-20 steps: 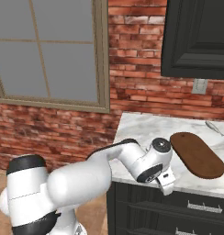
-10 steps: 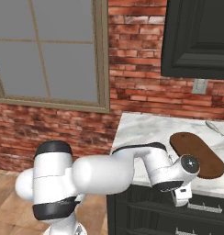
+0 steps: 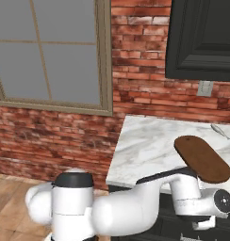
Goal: Open the drawer on the right and place the cutting tools on the cutting board.
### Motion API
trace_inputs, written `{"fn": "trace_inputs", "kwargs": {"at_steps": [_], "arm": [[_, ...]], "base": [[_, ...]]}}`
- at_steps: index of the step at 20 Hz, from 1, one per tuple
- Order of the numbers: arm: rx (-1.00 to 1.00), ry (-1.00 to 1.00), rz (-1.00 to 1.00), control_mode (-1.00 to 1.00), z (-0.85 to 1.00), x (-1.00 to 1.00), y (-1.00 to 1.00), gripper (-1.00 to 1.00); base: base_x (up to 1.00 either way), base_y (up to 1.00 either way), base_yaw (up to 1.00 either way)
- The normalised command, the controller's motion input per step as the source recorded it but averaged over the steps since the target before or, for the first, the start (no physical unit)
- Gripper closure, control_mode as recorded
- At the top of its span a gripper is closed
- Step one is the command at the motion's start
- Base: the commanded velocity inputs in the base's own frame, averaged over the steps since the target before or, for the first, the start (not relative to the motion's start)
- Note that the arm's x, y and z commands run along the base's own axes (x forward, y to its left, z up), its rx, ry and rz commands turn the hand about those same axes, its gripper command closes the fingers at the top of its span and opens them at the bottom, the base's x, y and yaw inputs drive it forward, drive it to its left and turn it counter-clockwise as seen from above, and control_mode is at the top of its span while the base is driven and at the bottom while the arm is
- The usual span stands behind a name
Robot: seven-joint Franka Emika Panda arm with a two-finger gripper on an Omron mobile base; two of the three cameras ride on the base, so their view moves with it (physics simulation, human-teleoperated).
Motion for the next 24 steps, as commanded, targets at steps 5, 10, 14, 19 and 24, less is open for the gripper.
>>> {"fn": "trace_inputs", "kwargs": {"at_steps": [5,10,14,19,24], "arm": [[0.10,-0.21,-0.07,-1.00,-0.27,-0.07,-0.23,-1.00],[0.09,-0.11,-0.06,-1.00,-0.27,0.00,-0.16,-1.00],[0.06,-0.07,-0.06,-1.00,-0.35,0.00,-0.21,-1.00],[0.03,-0.10,-0.05,-1.00,-0.29,0.00,-0.09,-1.00],[0.00,-0.12,-0.03,-1.00,-0.29,0.00,0.00,-1.00]], "base": [[0.00,0.00,0.00],[0.00,0.00,0.00],[0.00,0.00,0.00],[0.00,0.00,0.00],[0.00,0.00,0.00]]}}
